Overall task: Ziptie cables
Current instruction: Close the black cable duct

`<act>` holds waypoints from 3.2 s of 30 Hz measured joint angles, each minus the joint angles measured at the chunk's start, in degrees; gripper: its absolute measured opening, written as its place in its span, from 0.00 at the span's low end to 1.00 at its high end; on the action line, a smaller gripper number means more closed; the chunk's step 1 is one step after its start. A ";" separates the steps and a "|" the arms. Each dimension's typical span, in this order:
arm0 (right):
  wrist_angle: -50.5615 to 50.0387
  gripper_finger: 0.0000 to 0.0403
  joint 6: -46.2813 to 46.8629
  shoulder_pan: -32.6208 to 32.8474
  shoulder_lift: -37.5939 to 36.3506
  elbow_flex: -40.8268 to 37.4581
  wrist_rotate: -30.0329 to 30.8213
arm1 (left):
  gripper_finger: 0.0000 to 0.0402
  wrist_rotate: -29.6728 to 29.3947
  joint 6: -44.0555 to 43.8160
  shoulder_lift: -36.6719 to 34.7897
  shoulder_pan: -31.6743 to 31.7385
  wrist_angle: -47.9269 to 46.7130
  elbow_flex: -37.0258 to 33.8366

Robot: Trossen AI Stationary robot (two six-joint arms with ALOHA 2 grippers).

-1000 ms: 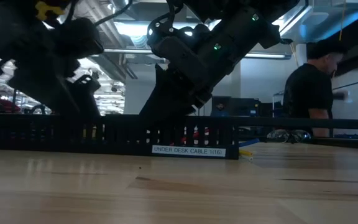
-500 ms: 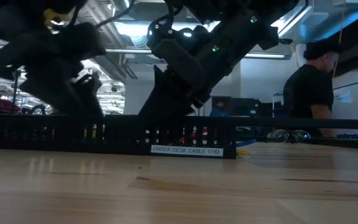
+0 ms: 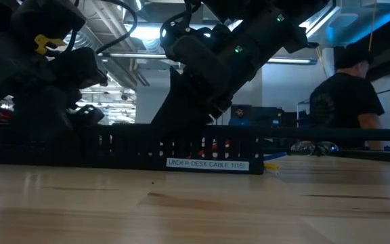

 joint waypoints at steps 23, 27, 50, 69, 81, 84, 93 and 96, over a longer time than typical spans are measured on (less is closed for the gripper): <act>0.30 0.57 0.09 -0.17 0.05 0.31 -4.24 | 0.71 2.01 -3.33 1.45 -1.31 4.23 0.79; 2.61 0.57 0.31 -0.22 0.24 0.19 -4.23 | 0.67 1.11 -2.13 1.41 -1.14 3.43 0.79; 4.94 0.57 -0.08 -0.26 4.76 4.76 -2.16 | 0.60 1.04 0.24 5.03 -0.12 7.30 1.96; -3.26 0.57 -1.39 -0.54 6.73 9.54 -2.50 | 0.68 5.09 -4.53 -5.18 -0.38 -13.59 6.97; -3.53 0.57 -3.00 -0.59 6.69 9.35 -2.47 | 0.67 3.08 -2.40 -13.99 -1.83 -25.09 5.29; -3.45 0.57 -3.02 -0.59 6.69 9.33 -2.46 | 0.67 2.31 -2.83 -12.78 -1.99 -20.55 2.96; -3.34 0.57 -3.17 -0.56 6.69 9.28 -2.43 | 0.66 2.46 -4.42 -11.33 -3.69 -13.37 0.92; -3.24 0.57 -3.24 -0.56 6.69 9.27 -2.51 | 0.66 2.55 -4.50 -11.21 -3.97 -13.57 0.92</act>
